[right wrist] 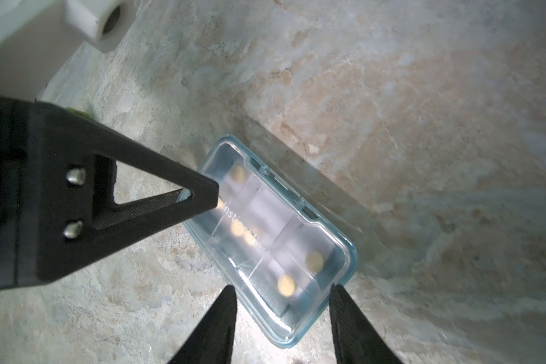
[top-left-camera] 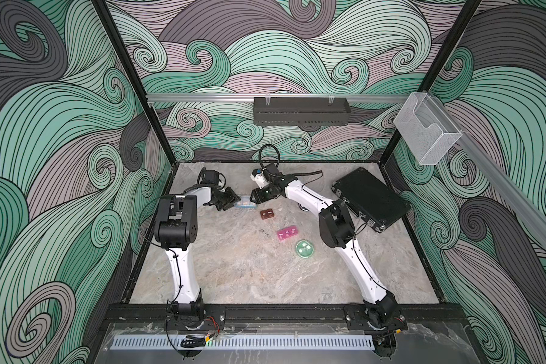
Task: Close pillboxes
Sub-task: Move the pillbox to the center of the board.
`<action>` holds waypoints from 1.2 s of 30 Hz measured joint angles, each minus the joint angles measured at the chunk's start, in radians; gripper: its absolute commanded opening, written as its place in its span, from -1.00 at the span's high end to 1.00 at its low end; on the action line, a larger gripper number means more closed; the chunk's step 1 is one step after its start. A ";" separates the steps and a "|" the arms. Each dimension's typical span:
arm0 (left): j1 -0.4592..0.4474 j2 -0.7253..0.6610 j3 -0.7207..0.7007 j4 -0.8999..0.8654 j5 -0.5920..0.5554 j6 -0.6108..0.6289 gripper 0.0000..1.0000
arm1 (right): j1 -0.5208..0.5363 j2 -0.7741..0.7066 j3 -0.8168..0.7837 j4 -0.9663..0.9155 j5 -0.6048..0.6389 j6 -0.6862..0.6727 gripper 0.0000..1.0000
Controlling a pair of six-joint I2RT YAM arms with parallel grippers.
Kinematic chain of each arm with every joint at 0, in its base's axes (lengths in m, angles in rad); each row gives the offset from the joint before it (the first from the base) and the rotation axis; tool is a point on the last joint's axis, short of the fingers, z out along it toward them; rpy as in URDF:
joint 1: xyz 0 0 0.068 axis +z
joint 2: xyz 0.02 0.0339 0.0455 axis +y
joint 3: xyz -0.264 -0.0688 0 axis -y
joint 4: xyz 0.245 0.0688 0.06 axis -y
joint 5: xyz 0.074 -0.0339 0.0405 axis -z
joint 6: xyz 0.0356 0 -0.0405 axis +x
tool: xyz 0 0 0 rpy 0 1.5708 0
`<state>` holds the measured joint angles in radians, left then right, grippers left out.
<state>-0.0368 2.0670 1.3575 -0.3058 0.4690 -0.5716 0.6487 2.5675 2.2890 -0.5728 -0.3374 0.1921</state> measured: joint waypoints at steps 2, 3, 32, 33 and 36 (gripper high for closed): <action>-0.014 0.000 0.000 -0.002 -0.005 0.002 0.17 | -0.006 -0.023 -0.029 0.001 0.009 0.035 0.02; -0.021 0.000 0.000 -0.002 -0.006 0.002 0.16 | -0.009 -0.034 -0.044 0.000 0.016 0.049 0.02; -0.117 0.011 0.016 -0.009 -0.021 0.004 0.16 | -0.065 -0.086 -0.190 -0.013 0.027 0.077 0.04; -0.117 0.013 0.018 -0.009 -0.021 0.005 0.16 | -0.065 -0.086 -0.190 -0.013 0.026 0.077 0.06; -0.117 0.017 0.022 -0.008 -0.021 0.006 0.19 | -0.065 -0.086 -0.189 -0.014 0.023 0.077 0.08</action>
<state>-0.1539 2.0842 1.3796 -0.3141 0.4484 -0.5655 0.5838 2.4817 2.1002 -0.5865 -0.3141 0.2691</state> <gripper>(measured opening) 0.413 0.464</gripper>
